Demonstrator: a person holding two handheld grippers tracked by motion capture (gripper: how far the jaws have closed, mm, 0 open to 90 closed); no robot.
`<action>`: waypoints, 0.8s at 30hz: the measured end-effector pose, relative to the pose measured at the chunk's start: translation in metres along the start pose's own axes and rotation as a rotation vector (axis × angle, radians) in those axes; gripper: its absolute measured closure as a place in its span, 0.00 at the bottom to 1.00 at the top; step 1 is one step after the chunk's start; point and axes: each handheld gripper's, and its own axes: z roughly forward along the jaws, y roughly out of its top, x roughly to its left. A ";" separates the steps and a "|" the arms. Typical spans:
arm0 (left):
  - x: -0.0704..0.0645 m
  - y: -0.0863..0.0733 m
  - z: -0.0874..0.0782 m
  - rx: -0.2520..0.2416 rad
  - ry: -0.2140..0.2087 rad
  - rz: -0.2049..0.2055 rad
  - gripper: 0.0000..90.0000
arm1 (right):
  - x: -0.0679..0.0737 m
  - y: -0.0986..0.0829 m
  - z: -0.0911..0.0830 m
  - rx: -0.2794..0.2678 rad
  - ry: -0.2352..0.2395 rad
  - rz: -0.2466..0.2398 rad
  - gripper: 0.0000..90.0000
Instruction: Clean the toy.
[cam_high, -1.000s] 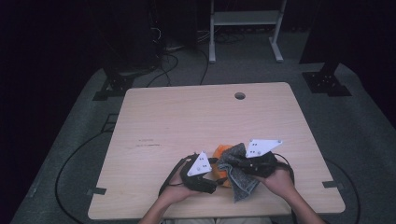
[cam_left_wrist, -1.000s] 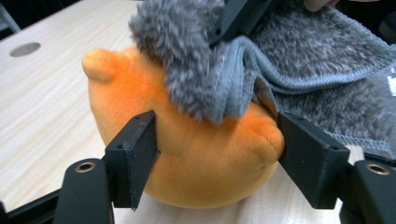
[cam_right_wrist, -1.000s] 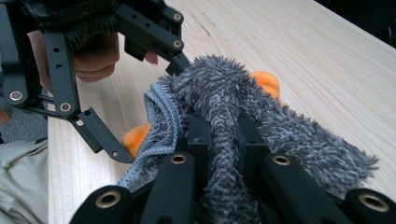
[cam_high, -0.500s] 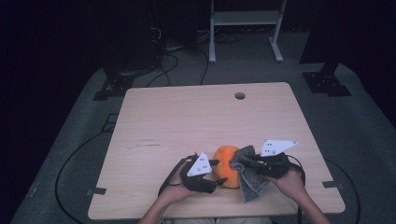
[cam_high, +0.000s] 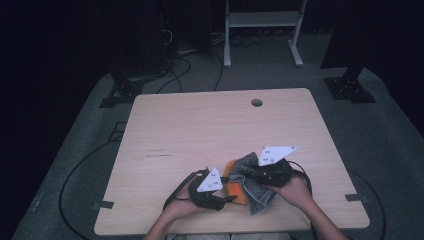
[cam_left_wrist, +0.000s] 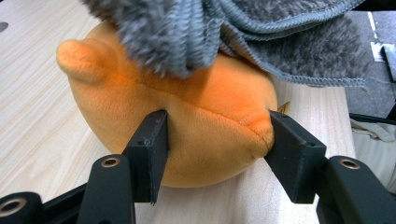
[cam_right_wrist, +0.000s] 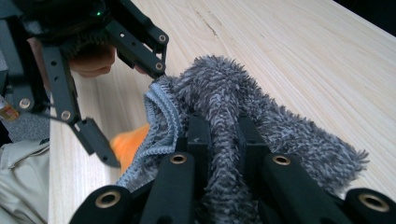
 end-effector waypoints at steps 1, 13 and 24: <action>-0.001 0.001 0.000 -0.004 0.003 0.008 0.46 | -0.002 -0.005 -0.004 -0.004 -0.002 0.010 0.88; -0.011 0.007 0.004 0.009 0.002 0.109 0.46 | 0.001 0.014 -0.011 -0.004 -0.007 -0.017 0.88; -0.007 0.004 0.004 0.035 0.003 0.086 0.46 | -0.029 -0.007 -0.008 0.009 -0.028 0.097 0.88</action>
